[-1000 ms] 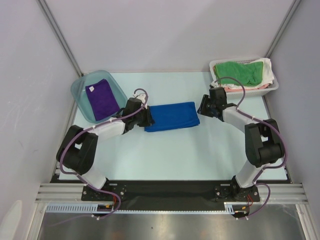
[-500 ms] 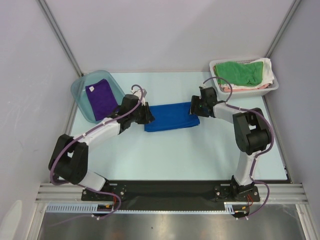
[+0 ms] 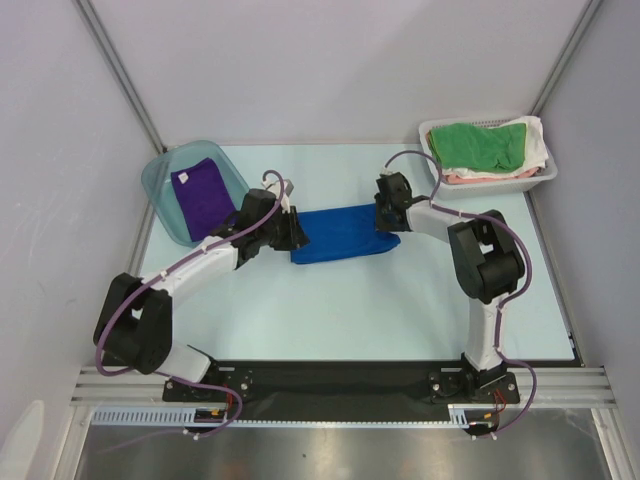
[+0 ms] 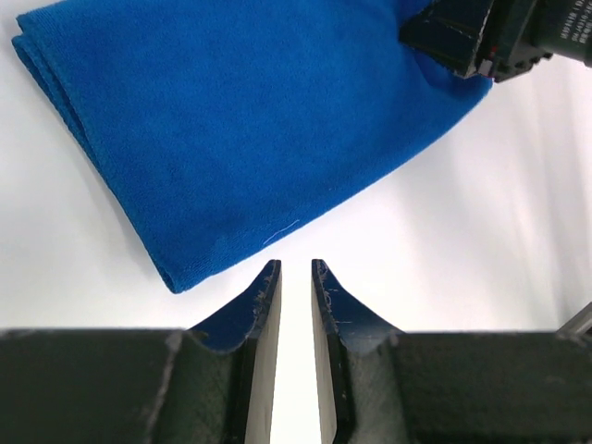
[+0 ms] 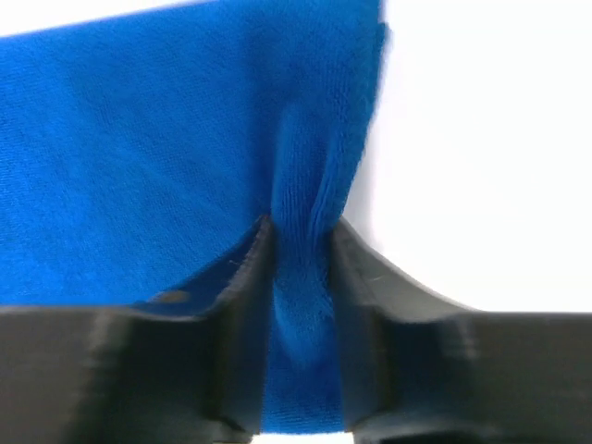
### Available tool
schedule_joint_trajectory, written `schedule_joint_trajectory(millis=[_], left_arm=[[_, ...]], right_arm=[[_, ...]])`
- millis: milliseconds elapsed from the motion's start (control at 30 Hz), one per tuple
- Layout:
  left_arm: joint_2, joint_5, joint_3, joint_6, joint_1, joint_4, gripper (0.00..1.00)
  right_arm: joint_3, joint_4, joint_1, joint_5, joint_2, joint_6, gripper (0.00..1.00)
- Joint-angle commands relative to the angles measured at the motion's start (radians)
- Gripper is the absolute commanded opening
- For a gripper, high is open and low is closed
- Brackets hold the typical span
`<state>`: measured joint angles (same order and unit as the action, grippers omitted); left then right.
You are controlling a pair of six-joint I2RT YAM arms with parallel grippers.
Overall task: Fold and stack the towels
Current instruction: Neatly place the folded towel into the bin
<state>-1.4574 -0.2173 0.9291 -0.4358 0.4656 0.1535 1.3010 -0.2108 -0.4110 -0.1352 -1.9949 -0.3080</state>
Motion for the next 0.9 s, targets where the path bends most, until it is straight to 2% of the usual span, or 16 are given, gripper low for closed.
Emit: schedule_joint_trajectory(millis=[0,33,67,100,300,333,433,633,767,867], left_arm=[[0.051,-0.037,0.045,0.019,0.008,0.021,0.24],[0.060,-0.042,0.050,0.020,0.008,0.026,0.23],[0.065,-0.044,0.056,0.025,0.008,0.035,0.24],[0.072,-0.048,0.060,0.031,0.008,0.053,0.23],[0.112,-0.065,0.151,0.092,0.008,0.179,0.22],[0.118,-0.063,0.177,0.101,0.007,0.195,0.22],[0.137,-0.051,0.218,0.132,0.005,0.236,0.20],[0.131,-0.068,0.231,0.160,0.004,0.268,0.18],[0.121,-0.093,0.203,0.149,-0.001,0.238,0.18],[0.123,-0.119,0.194,0.141,-0.001,0.230,0.18]], right_arm=[[0.030,-0.124,-0.029,-0.076,-0.084,0.017,0.25],[0.035,-0.131,-0.043,-0.110,-0.088,0.017,0.17],[0.047,-0.143,-0.046,-0.124,-0.096,0.015,0.04],[0.070,-0.171,-0.049,-0.138,-0.100,0.021,0.00],[0.188,-0.268,-0.063,-0.384,-0.113,0.085,0.00],[0.234,-0.275,-0.064,-0.464,-0.117,0.127,0.00],[0.335,-0.300,-0.065,-0.572,-0.151,0.203,0.00],[0.406,-0.320,-0.061,-0.535,-0.202,0.199,0.00],[0.431,-0.315,-0.068,-0.602,-0.252,0.217,0.00],[0.414,-0.216,-0.080,-0.682,-0.260,0.286,0.00]])
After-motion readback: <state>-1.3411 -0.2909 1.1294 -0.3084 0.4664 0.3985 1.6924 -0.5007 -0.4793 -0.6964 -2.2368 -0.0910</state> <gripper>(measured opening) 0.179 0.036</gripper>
